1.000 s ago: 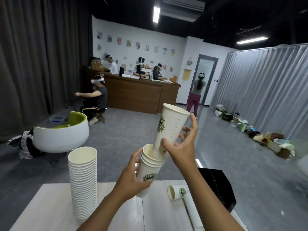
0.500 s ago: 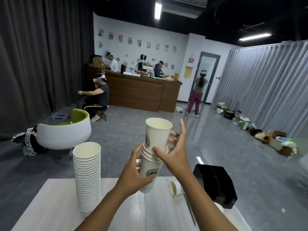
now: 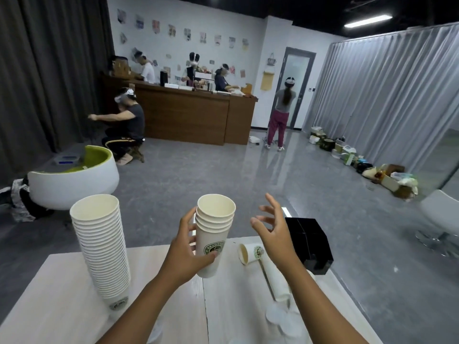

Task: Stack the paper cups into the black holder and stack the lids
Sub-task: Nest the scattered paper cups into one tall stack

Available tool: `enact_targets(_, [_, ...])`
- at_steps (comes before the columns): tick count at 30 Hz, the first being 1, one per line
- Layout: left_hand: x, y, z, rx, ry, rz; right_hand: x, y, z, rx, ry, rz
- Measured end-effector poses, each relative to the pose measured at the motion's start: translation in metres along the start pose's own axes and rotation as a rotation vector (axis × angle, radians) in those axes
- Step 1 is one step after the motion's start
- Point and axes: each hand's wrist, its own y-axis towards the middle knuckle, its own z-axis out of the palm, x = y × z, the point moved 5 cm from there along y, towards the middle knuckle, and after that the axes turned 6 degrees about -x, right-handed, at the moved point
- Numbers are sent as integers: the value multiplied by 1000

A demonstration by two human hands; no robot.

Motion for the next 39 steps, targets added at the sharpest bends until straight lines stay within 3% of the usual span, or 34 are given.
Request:
enact_targets(7, [17,2,52,35,2,-48,-115,-1,-81,-113,-173,240])
enact_targets(19, [63,20,133,4,86,-153,-280,7,-66,147,-430,382])
enact_targets(26, [92,29,157,-25,154,-186,-334,22,-46,169,-603,391])
enact_targets(39, [104,35,156,-99,140,-238,-373,22,-37,227,-640,539])
